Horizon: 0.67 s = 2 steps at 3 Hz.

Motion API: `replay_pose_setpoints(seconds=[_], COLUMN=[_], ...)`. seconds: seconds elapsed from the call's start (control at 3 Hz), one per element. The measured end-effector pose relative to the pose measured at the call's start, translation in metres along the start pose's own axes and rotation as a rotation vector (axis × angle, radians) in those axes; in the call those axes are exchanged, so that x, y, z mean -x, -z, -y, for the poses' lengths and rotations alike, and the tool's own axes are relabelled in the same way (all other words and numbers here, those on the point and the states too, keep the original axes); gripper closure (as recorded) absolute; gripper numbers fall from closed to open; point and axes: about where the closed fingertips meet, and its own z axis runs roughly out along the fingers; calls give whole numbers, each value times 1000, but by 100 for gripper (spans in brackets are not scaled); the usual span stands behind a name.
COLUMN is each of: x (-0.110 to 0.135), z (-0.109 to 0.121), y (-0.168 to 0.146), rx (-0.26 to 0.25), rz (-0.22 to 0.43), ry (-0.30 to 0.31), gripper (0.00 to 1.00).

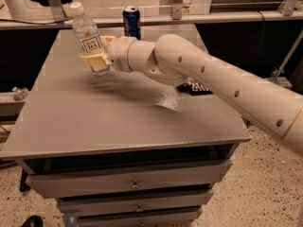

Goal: Move blue plastic bottle near pepsi can

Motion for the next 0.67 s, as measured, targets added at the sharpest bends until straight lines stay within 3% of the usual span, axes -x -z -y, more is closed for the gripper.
replay_pose_setpoints(seconds=[0.67], x=[11], z=[28], y=[150], rx=[-214], rz=[-138], ry=[0], gripper=[100])
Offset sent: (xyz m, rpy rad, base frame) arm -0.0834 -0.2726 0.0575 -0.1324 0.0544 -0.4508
